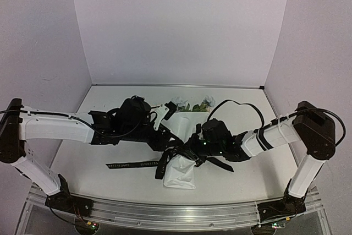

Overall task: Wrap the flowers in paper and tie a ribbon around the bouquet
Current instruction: Cross the half-tied ribbon over the folded bouquet.

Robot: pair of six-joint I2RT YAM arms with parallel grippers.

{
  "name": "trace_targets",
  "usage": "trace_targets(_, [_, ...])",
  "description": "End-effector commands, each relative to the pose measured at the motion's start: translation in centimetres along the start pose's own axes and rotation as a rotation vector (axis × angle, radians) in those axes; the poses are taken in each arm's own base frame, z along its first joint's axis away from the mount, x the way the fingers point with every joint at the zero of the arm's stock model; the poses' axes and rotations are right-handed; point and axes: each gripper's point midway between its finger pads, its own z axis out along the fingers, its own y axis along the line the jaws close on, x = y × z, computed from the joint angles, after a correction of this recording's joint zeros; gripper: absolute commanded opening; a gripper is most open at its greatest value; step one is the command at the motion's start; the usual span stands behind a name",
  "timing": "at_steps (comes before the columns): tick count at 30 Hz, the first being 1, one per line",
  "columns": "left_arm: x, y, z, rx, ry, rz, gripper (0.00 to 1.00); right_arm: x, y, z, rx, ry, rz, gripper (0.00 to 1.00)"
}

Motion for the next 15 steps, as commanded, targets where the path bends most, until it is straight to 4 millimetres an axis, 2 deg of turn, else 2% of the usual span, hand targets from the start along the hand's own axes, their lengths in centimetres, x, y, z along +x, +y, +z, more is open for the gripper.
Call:
trace_targets(1, [-0.7, 6.3, -0.6, -0.212, -0.003, -0.097, 0.47, -0.7, 0.5, 0.4, -0.021, -0.022, 0.009, 0.0])
trace_targets(3, [1.2, 9.1, 0.3, -0.288, 0.077, -0.148, 0.39, -0.6, 0.6, 0.4, -0.024, -0.02, 0.01, 0.0])
trace_targets(5, [2.6, 9.8, 1.3, -0.296, 0.131, -0.163, 0.34, -0.6, 0.8, 0.4, -0.028, -0.018, 0.009, 0.0])
trace_targets(12, [4.6, 9.2, 3.2, -0.241, 0.197, -0.191, 0.17, -0.7, 1.5, 0.2, -0.046, -0.015, 0.001, 0.0])
trace_targets(15, [5.2, 8.2, 3.7, -0.189, 0.219, -0.198, 0.13, -0.6, 1.7, 0.1, -0.05, -0.011, 0.0, 0.0])
